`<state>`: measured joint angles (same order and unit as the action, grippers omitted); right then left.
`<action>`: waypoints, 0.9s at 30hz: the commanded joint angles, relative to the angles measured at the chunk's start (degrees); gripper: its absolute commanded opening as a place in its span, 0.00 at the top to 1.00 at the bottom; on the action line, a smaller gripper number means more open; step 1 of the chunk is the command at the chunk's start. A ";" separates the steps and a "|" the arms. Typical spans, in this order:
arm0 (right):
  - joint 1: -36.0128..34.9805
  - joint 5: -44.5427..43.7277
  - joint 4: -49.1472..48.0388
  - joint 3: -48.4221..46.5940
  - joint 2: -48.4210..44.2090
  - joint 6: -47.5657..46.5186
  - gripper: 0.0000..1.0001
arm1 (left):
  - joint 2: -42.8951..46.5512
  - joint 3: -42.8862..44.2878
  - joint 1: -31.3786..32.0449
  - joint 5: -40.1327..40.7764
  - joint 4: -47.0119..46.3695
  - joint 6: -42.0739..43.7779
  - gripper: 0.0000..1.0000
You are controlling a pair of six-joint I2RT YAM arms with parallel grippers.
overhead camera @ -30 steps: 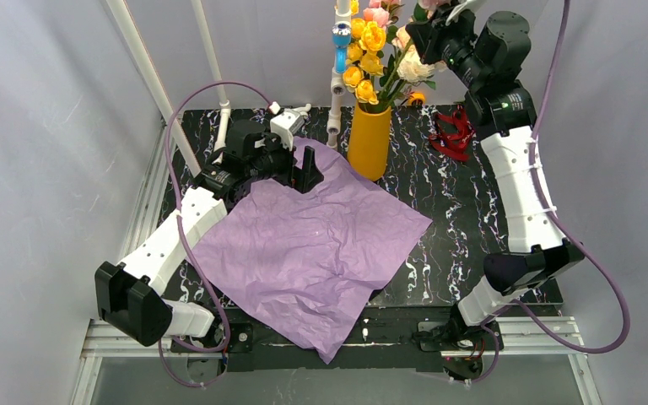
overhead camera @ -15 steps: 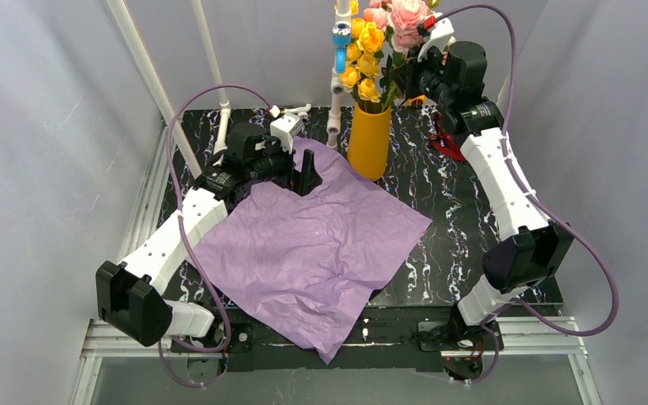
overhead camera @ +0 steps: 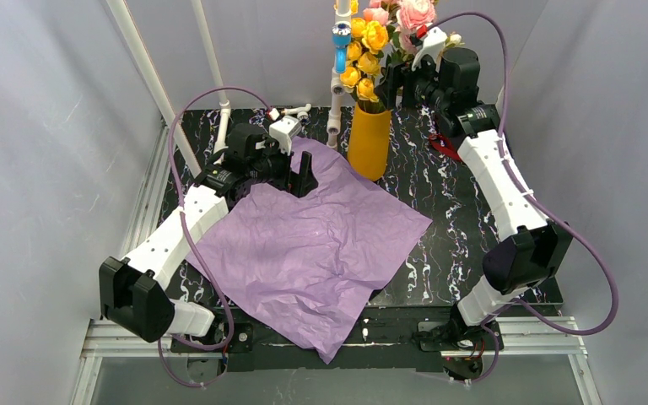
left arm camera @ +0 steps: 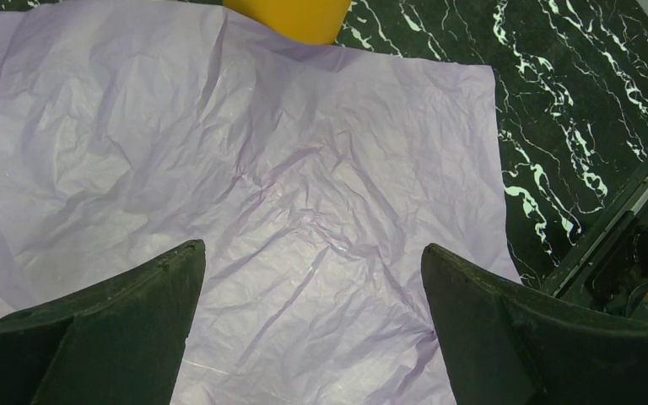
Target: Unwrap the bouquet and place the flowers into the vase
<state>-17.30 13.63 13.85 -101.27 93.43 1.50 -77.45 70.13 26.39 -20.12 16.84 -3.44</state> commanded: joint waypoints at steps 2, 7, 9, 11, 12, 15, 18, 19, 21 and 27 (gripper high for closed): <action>-0.11 -0.53 1.62 2.29 -4.91 -0.19 0.14 | -0.17 2.17 -0.72 0.17 2.25 -0.13 0.00; -0.10 -1.77 -0.67 6.77 -8.84 -0.24 0.24 | -0.11 2.13 -0.99 0.06 2.54 -0.31 0.00; -0.10 -2.86 -2.35 7.24 -9.31 -0.22 0.30 | -0.07 2.10 -1.04 -0.34 2.35 -0.49 0.00; -0.10 -4.30 -2.85 6.08 -8.45 0.13 0.32 | -0.15 2.10 -1.07 -0.81 2.17 -0.59 0.00; -0.10 -5.09 -2.84 5.23 -7.78 0.40 0.32 | -0.32 2.19 -1.08 -0.83 2.08 -0.60 0.00; -0.10 -7.21 -3.77 3.39 -6.02 1.52 0.31 | -0.50 2.45 -1.08 -0.89 1.89 -0.60 0.00; -0.10 -8.73 -5.84 2.28 -4.42 2.73 0.31 | -0.38 2.30 -1.08 -0.78 1.70 -0.53 0.00; -0.10 -9.61 -6.19 1.78 -3.75 3.16 0.31 | -0.34 2.22 -1.05 -0.68 1.70 -0.46 0.00; -0.11 -11.46 -6.29 0.57 -2.40 3.52 0.31 | 0.03 1.92 -1.13 -0.48 1.70 -0.30 0.00; -0.10 -10.05 -6.29 -1.34 0.51 5.35 0.48 | 0.82 1.00 -1.41 -0.27 1.46 0.18 0.00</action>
<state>-17.32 3.70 11.35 -99.42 92.53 4.64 -78.24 70.28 25.58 -20.14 18.33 -3.84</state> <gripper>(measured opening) 0.576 0.995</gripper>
